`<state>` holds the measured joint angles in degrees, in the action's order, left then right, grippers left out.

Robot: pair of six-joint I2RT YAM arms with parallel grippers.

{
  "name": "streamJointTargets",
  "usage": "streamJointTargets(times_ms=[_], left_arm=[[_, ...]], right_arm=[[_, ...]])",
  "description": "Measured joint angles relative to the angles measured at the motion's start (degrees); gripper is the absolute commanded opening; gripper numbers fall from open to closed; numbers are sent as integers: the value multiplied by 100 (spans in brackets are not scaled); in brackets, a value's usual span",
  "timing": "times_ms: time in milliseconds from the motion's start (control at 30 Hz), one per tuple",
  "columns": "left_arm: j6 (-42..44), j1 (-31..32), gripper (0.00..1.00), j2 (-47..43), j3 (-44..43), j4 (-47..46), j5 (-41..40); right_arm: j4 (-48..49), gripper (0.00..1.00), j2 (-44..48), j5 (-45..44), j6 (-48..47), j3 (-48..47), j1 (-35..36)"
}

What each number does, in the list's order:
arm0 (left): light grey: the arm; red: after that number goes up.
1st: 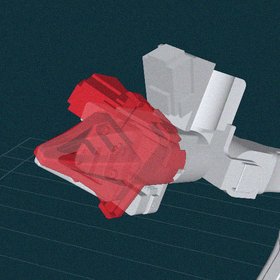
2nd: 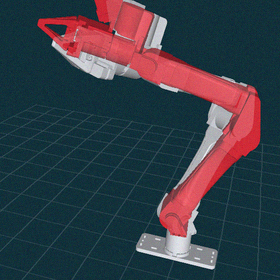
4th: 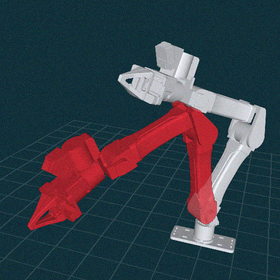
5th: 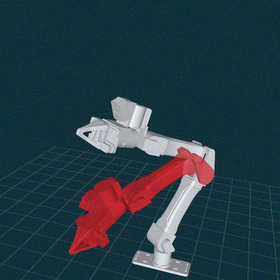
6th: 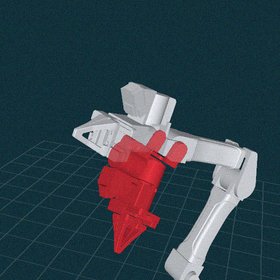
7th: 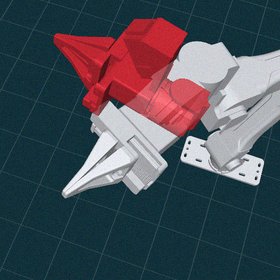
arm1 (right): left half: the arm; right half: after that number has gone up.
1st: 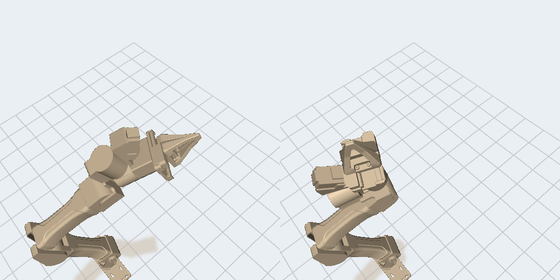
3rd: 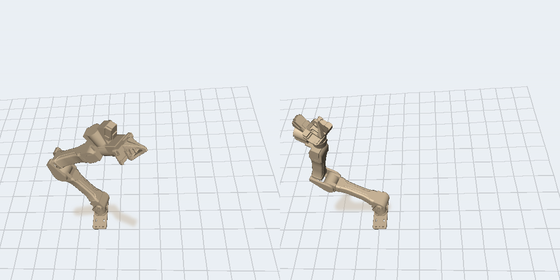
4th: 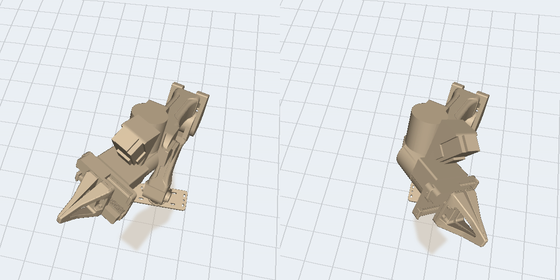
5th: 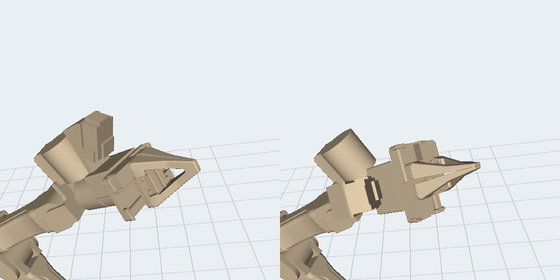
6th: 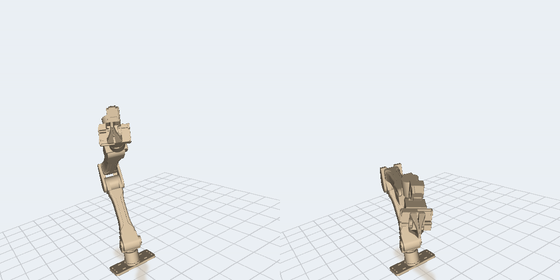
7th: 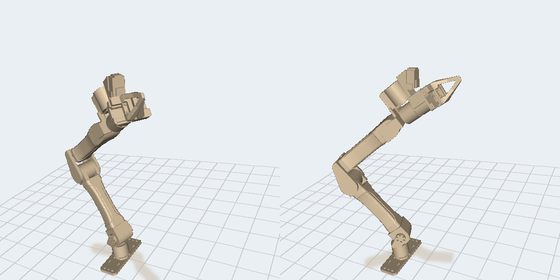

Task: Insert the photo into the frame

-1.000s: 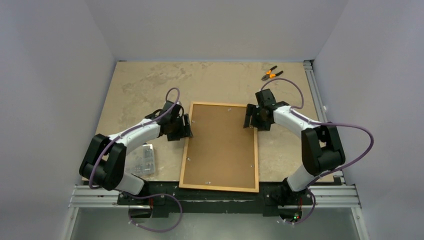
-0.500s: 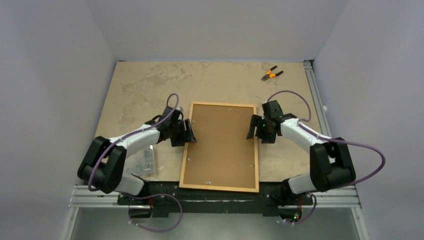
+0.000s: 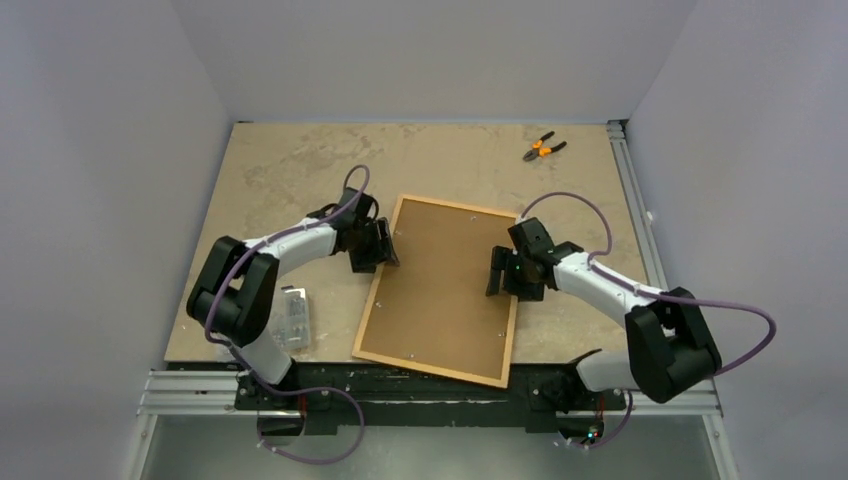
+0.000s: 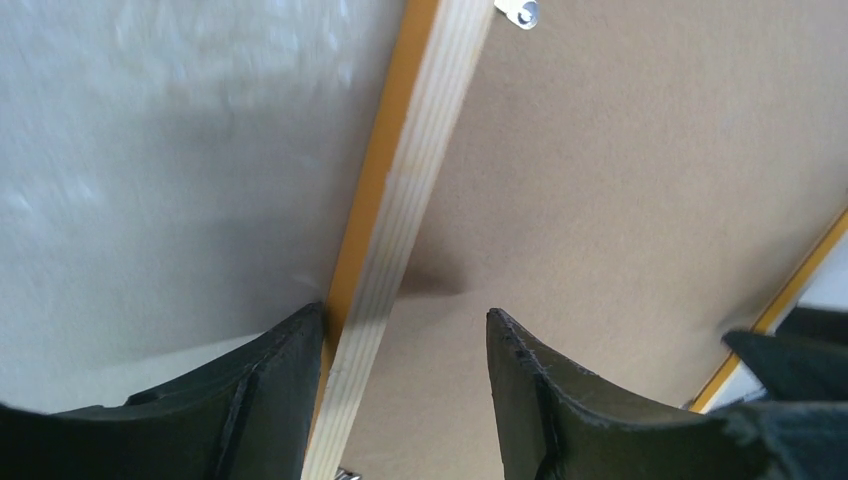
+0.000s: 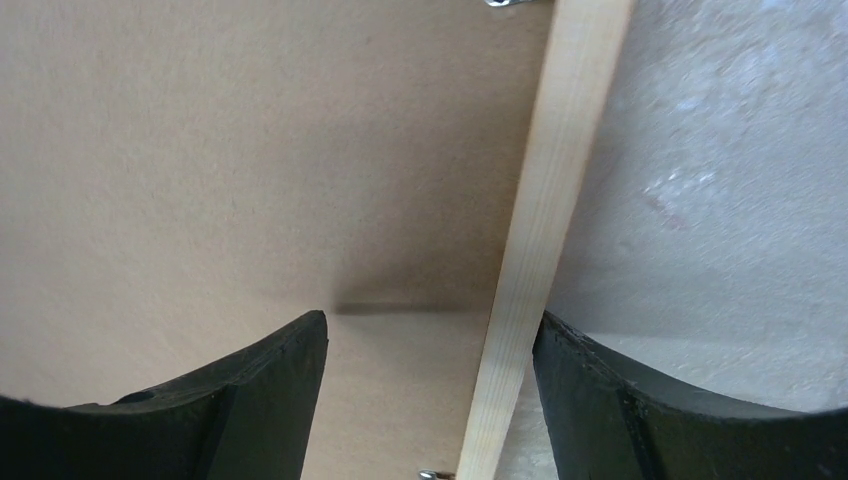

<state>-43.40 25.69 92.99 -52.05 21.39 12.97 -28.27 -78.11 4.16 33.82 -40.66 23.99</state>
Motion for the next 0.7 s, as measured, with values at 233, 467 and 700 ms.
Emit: streamJointTargets(times_ms=[233,467,700], left_arm=[[201,-61,56,1073,-1473,251,-188],[409,363,67,1915,-3462,654,114],[776,619,70,1333,-3331,1368,-566]], right_arm=[[-85,71,544,-7,490,411,428],[70,73,940,431,942,634,750],[-203,75,1480,116,1005,546,778]])
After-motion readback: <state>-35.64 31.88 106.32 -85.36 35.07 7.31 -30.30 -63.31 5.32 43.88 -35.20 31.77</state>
